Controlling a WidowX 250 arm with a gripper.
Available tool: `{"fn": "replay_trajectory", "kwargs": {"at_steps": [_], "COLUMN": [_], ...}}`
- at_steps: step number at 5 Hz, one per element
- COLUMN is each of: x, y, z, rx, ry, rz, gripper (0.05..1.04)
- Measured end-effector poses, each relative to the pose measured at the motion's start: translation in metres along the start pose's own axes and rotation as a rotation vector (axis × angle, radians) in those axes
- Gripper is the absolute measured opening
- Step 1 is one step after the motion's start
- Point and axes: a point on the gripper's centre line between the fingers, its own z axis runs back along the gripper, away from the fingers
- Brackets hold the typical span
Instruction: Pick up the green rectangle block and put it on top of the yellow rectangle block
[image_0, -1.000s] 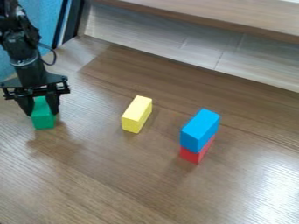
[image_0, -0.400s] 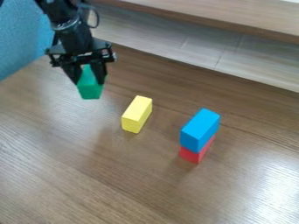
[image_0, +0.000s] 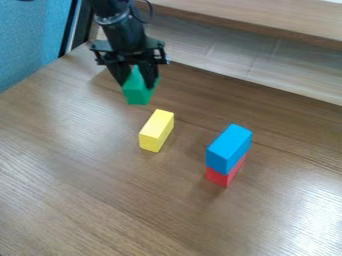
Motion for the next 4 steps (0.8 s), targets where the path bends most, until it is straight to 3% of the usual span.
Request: {"fn": "replay_trajectory", "kwargs": {"at_steps": [2,4], "x": [-0.008,-0.022], "y": [-0.019,-0.014], "z": [-0.011,-0.018], "rx": [-0.012,0.009], "ry": [0.038,0.072], "rz": [-0.068,-0.07], "gripper": [0.568,0.568]}}
